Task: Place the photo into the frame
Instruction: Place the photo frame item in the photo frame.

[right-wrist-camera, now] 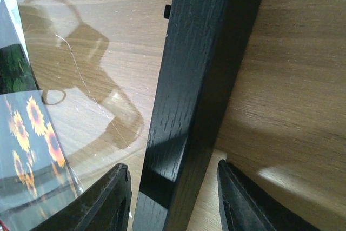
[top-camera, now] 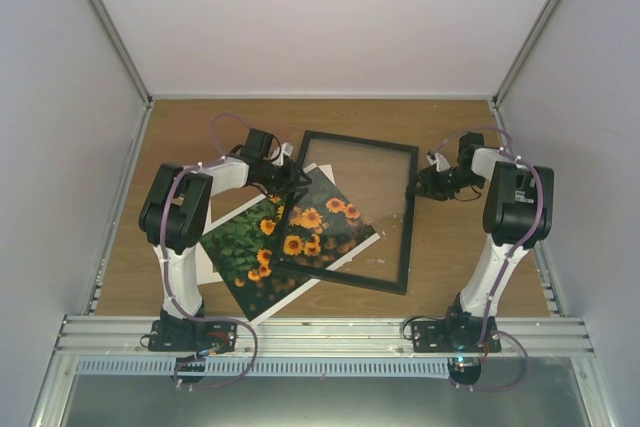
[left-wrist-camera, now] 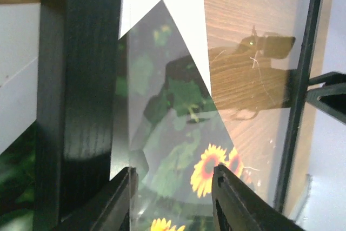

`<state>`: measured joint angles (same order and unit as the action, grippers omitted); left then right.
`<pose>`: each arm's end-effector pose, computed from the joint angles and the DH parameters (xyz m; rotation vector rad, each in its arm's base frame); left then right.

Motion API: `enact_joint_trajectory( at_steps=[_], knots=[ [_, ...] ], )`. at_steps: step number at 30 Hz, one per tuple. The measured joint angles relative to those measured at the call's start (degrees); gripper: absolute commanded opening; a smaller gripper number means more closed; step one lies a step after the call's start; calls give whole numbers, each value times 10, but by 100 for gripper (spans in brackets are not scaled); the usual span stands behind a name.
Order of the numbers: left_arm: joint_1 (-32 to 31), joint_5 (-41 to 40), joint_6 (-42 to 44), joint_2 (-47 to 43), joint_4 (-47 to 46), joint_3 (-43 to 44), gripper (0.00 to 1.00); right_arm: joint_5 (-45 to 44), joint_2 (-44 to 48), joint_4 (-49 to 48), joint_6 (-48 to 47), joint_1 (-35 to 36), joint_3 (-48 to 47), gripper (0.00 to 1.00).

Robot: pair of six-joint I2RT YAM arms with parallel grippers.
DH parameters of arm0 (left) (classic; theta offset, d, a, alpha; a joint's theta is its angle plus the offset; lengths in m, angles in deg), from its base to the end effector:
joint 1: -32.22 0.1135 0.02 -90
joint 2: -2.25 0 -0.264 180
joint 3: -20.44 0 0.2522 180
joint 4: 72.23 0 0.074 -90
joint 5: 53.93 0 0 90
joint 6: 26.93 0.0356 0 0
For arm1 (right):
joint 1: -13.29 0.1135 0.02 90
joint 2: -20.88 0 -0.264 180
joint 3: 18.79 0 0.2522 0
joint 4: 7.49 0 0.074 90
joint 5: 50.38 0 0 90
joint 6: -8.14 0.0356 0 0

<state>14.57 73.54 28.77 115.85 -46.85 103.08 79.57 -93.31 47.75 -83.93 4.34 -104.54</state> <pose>0.3733 -0.1415 0.1406 -0.1152 2.6727 -1.1640 0.3603 -0.0336 0.1335 0.1119 2.7980 0.9981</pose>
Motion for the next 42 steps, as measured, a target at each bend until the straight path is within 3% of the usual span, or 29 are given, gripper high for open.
enact_joint_trajectory(
  at_steps=[5, 8, 19, 28, 33, 42],
  knots=[
    [-10, -11, 14, -13, -1, 0, 71, -1, 0, -1, 3, 0, 0, 46],
    [-13, -19, 27, -24, 4, 0, 98, -1, 0, -1, 3, 0, 0, 46],
    [-35, -104, 109, -57, 81, 24, 99, -1, 0, -2, 4, -2, -1, 46],
    [-62, -248, 173, -72, 154, 68, 99, 1, 0, -6, 4, -5, -1, 47],
    [-58, -262, 247, -76, 185, 86, 99, 2, 1, -12, 3, -7, -2, 50],
    [-59, -275, 377, 47, 191, 306, 99, 1, 11, -38, -6, -7, -12, 52]
  ],
)
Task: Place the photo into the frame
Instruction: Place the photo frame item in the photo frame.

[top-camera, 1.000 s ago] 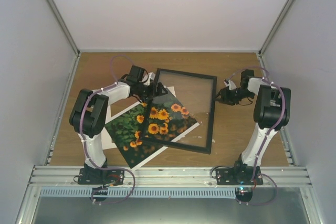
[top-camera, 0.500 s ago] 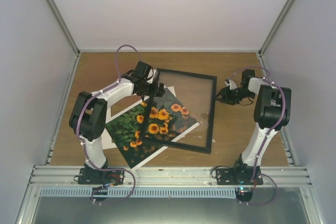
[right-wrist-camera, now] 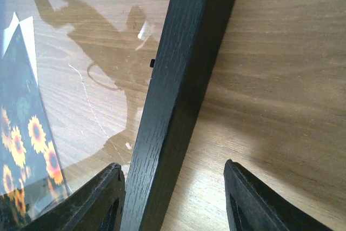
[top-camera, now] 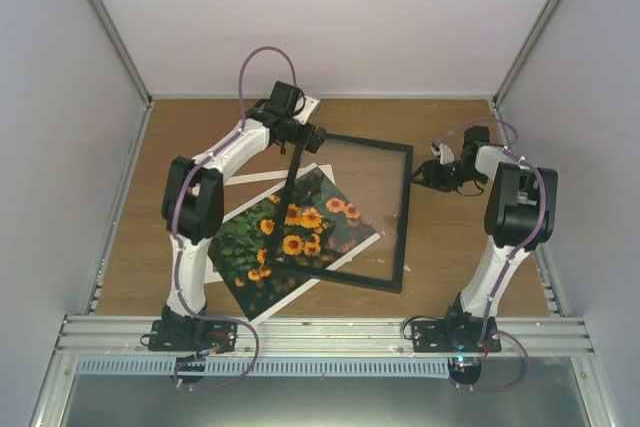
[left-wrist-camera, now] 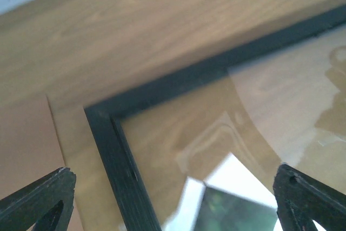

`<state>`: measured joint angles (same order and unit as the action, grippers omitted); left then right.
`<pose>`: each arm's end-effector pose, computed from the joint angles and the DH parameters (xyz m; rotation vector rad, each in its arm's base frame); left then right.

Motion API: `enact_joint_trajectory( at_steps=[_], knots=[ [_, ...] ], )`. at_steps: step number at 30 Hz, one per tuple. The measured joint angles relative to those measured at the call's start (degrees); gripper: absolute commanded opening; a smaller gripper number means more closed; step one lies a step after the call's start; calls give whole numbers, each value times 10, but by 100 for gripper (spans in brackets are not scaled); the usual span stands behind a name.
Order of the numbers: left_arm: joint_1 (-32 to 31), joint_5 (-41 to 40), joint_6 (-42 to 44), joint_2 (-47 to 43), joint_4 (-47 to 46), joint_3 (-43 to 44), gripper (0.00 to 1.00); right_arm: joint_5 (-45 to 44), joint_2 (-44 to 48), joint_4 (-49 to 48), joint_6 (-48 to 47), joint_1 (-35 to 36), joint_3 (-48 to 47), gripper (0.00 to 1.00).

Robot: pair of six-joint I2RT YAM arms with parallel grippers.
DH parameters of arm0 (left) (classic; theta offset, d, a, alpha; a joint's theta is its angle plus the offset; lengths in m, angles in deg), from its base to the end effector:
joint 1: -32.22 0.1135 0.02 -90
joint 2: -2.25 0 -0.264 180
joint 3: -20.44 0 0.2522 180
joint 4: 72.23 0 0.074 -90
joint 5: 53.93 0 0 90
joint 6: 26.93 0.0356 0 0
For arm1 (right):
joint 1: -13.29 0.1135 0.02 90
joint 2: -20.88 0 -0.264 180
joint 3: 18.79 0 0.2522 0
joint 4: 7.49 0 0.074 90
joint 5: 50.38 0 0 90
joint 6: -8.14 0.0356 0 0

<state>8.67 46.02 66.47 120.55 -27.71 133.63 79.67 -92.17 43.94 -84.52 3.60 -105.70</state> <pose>0.4256 -0.1922 0.2404 0.6478 2.3667 -0.3679 0.3701 -0.0400 0.1464 0.0586 2.7034 0.9474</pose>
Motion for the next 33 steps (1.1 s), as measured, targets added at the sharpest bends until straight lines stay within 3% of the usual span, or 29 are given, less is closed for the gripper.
enact_joint_trajectory(
  at_steps=[4, 12, 33],
  knots=[
    [-1, -32, 47, 104, -3, 114, 99, -2, 4, -3, -3, 0, 0, 52],
    [-4, -60, 86, 235, -6, 256, 99, -2, 9, -9, -2, 0, 0, 52],
    [-30, -66, 108, 261, -37, 236, 99, -1, 9, -9, 4, 2, 0, 53]
  ],
)
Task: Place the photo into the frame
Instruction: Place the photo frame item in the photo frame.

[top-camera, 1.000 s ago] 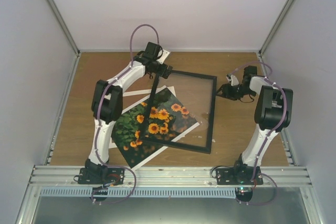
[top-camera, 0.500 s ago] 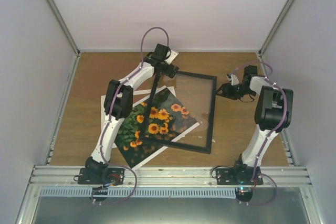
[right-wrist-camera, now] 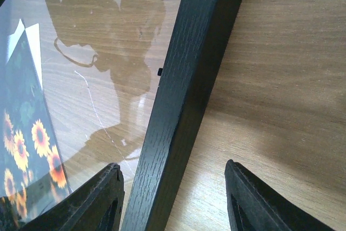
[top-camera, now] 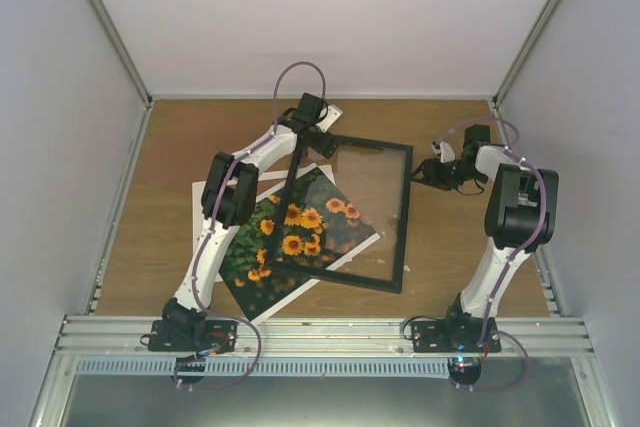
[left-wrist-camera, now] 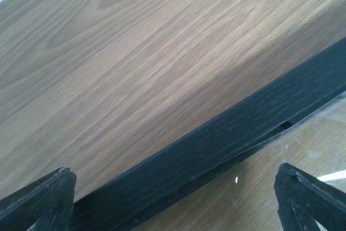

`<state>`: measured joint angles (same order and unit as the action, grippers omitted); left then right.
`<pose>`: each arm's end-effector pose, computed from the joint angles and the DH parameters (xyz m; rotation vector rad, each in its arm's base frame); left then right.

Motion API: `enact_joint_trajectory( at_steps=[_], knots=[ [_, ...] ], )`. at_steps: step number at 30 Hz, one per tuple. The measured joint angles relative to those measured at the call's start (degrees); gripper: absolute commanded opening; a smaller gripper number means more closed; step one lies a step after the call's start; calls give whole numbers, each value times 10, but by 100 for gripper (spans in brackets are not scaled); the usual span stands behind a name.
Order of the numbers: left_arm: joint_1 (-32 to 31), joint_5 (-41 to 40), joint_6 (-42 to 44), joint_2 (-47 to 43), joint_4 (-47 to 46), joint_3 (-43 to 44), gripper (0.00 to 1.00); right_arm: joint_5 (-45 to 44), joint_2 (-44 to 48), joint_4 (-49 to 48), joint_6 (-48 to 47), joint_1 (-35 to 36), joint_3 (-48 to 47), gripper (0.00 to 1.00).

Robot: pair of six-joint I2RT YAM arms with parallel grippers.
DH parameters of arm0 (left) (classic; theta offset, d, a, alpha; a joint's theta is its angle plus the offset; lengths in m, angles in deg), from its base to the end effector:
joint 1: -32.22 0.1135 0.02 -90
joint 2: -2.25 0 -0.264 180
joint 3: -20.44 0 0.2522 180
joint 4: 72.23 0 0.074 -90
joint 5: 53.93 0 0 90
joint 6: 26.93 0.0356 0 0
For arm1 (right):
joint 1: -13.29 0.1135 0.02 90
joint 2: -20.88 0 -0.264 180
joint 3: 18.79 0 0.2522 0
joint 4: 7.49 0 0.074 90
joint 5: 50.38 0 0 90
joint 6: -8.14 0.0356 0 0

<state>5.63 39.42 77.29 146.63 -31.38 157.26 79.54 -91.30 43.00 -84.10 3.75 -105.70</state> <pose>0.4974 -0.2513 0.1521 0.8692 2.2594 -0.1694 0.3713 -0.0392 0.1521 0.0493 2.6809 0.9333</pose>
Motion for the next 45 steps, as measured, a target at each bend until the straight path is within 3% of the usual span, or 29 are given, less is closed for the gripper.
enact_joint_trajectory(
  at_steps=[45],
  knots=[
    [-6, 13, -3, 10, -57, -11, 98, 4, 0, -6, 5, 3, 0, 54]
  ],
)
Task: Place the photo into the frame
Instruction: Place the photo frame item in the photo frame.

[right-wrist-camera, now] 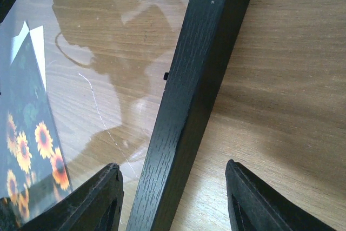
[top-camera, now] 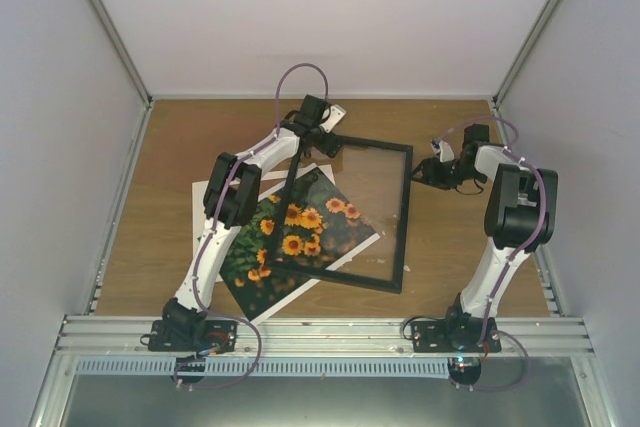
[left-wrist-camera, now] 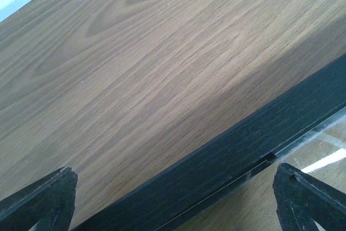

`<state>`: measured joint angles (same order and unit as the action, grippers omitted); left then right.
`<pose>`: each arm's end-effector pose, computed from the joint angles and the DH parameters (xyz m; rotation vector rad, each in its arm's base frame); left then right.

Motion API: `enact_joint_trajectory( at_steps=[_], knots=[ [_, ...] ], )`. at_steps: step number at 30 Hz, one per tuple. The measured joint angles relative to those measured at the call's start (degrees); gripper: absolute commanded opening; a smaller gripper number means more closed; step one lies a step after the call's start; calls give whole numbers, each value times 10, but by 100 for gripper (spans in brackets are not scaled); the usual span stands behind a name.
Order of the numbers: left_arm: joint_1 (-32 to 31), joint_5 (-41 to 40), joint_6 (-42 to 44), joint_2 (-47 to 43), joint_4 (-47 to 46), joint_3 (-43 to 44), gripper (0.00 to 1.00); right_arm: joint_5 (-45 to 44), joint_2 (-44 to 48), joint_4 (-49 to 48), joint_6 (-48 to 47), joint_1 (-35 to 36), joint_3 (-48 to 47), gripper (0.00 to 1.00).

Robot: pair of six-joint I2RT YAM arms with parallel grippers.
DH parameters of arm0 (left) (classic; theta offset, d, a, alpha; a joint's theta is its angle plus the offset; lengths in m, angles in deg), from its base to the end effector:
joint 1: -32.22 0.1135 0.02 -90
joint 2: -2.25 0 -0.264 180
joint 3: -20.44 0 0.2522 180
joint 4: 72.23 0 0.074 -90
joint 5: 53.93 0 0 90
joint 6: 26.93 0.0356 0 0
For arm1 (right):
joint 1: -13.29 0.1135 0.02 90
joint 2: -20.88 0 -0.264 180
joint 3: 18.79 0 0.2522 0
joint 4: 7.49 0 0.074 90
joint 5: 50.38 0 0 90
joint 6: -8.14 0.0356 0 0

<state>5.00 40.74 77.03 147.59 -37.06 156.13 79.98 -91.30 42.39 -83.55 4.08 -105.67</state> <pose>0.4997 -0.2603 0.1442 0.8671 2.1943 -0.2089 0.3724 -0.0370 0.1524 0.0477 2.6722 0.9438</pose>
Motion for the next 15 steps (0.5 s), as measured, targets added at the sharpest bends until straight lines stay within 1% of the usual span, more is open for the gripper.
enact_joint_trajectory(
  at_steps=[8, 12, 15],
  knots=[
    [0, 2, -4, -2, 1, 0, 99, 0, 0, 0, 0, 0, 0, 54],
    [1, 11, -4, -10, 17, 3, 99, 1, 0, 0, -1, 0, 0, 57],
    [6, 33, 0, -40, 34, -17, 99, 5, 8, 0, -9, 0, 0, 62]
  ],
)
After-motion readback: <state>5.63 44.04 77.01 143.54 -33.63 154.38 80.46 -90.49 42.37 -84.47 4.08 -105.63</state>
